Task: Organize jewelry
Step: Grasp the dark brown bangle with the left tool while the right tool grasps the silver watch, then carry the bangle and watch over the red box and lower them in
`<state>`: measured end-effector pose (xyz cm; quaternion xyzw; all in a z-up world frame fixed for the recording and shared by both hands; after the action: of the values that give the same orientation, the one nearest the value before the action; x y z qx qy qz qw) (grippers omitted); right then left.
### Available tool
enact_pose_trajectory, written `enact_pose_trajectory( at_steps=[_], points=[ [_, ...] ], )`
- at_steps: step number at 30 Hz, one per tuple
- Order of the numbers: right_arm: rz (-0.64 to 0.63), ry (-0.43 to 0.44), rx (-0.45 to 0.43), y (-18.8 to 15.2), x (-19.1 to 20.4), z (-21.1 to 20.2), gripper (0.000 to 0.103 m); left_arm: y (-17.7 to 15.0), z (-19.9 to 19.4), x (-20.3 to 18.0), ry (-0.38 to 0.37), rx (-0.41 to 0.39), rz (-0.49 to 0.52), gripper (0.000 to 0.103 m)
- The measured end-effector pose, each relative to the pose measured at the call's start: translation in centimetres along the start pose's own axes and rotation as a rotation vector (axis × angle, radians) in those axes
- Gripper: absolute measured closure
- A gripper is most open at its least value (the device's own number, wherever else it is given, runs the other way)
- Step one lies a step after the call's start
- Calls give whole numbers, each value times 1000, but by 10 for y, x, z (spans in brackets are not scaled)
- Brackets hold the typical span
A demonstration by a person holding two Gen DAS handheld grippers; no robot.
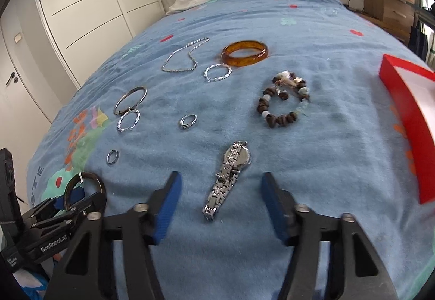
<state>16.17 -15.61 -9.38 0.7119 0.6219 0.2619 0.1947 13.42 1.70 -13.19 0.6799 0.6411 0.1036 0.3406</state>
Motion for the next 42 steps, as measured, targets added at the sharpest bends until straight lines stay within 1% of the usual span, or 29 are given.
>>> enact_pose_trajectory(
  at_steps=[3, 10, 14, 16, 24, 28, 34, 42],
  points=[
    [19, 10, 13, 2, -1, 7, 60, 2, -1, -1, -1, -4, 2, 36],
    [32, 13, 25, 2, -3, 17, 67, 4, -1, -2, -2, -6, 2, 36],
    [45, 14, 35, -1, -9, 18, 85, 6, 0, -2, 4, -9, 4, 36],
    [38, 19, 43, -2, -10, 17, 90, 6, -1, -3, 8, -10, 6, 37],
    [-58, 61, 62, -17, 1, 2, 92, 7, -7, -6, 31, -10, 15, 37],
    [-80, 78, 61, -23, 4, -10, 93, 8, -14, -11, 39, -16, 28, 37],
    [-78, 99, 28, -23, -3, -37, 94, 10, -31, -22, 33, -33, 27, 37],
    [-61, 110, -33, -20, -20, -81, 94, 11, -56, -49, 4, -60, 55, 37]
  ],
)
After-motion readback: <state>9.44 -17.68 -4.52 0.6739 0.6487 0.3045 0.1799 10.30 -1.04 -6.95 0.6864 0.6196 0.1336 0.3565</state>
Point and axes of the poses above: each gripper's, at about its wrist camera, not at the fingertips, and z roughly the way its jaws point, x to its left, y to its top, the point moved 6 cm from there along z, roughly the way its jaws point, and after that the axes turned 9 degrees about -y, right-handed, at the moved point
